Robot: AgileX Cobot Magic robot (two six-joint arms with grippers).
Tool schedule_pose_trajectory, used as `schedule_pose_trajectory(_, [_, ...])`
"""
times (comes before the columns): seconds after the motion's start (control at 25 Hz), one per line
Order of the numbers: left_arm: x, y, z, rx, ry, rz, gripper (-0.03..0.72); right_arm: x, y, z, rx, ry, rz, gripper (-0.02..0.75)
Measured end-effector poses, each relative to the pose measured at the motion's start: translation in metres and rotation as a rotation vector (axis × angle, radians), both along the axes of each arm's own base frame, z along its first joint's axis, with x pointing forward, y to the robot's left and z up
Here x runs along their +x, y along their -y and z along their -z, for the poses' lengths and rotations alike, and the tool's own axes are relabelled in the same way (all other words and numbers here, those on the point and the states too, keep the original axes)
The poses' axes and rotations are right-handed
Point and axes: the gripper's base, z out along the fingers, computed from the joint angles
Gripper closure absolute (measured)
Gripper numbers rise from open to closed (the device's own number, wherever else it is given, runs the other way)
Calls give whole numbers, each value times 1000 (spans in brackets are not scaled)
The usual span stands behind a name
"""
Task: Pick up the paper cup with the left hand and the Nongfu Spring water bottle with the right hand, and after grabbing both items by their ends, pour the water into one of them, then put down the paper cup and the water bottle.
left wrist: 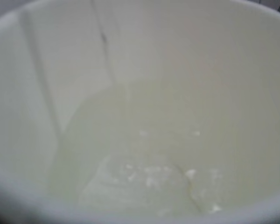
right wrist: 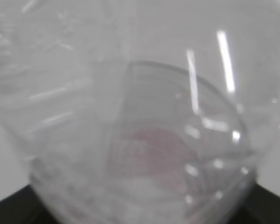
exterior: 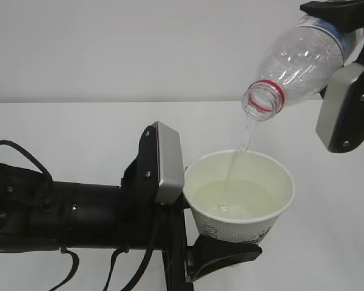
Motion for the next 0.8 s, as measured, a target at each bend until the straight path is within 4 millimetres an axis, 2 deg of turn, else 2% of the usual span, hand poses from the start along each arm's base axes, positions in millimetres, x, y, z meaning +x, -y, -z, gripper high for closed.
schedule_pose_trajectory(0.8, [0,0,0,0,0,-1,178,0,0,0,-4,4,-1,234])
